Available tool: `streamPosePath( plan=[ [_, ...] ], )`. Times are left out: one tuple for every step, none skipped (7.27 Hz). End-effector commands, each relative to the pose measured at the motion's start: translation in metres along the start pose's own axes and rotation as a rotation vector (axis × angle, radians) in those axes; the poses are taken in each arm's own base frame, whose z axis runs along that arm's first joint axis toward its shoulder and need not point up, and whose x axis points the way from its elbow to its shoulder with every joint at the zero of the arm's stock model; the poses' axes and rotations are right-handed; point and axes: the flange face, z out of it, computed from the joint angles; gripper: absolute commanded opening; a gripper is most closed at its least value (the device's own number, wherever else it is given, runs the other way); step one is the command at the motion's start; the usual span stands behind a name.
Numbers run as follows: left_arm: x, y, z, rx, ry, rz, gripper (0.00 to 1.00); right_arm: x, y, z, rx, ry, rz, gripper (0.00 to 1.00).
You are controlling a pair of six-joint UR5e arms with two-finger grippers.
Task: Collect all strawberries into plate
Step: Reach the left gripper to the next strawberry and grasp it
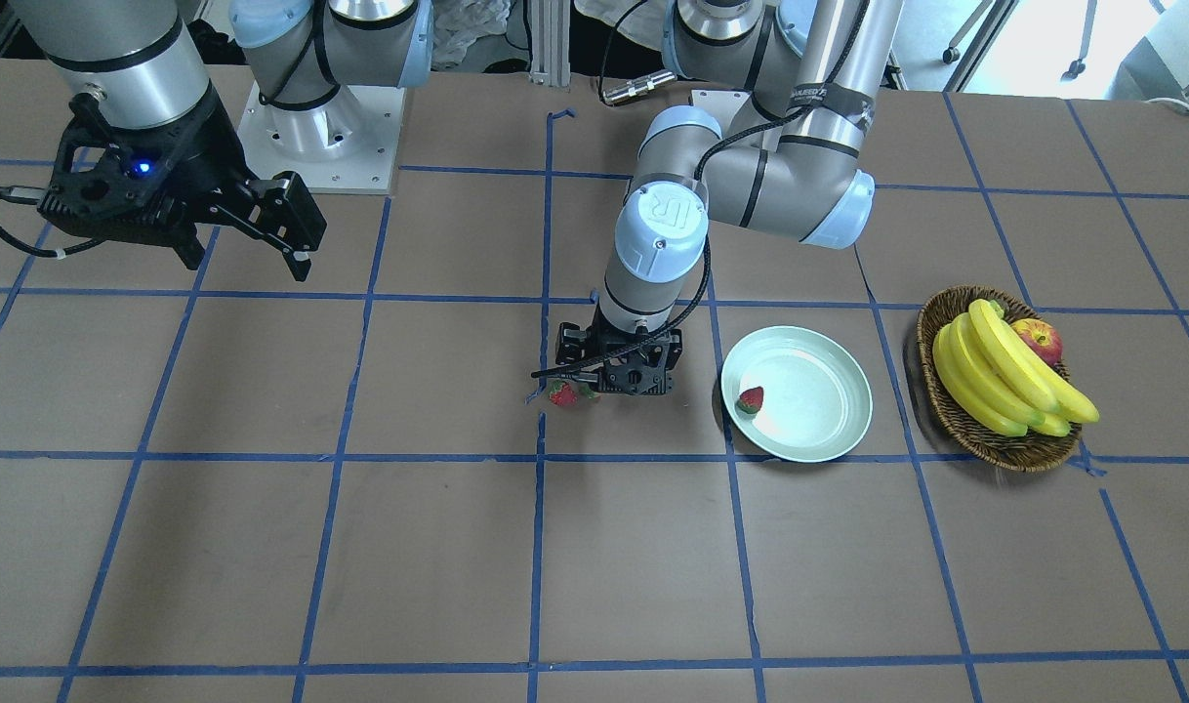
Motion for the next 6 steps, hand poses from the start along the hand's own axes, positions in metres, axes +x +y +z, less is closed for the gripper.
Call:
streamPosePath(
  plan=[
    [0.002,-0.001,0.013,-0.018,-0.009,0.004,0.87,0.000,0.000,-0.001,0.001,0.000,0.001,1.00],
    [0.001,-0.001,0.020,-0.029,-0.013,0.007,0.85,0.000,0.000,-0.001,0.001,0.001,-0.001,1.00],
    [0.001,-0.003,0.025,-0.034,-0.014,0.013,0.84,0.000,0.000,-0.001,0.003,0.001,-0.001,1.00],
    [0.002,-0.006,0.027,-0.019,-0.010,0.013,0.82,0.000,0.000,-0.001,0.003,0.001,-0.001,1.00],
    [0.002,-0.007,0.029,-0.016,-0.009,0.011,0.77,0.000,-0.001,-0.001,0.003,0.001,0.001,1.00],
    [0.002,-0.007,0.030,-0.016,-0.010,0.013,0.67,0.000,-0.001,-0.001,0.003,0.001,0.001,1.00]
  ],
)
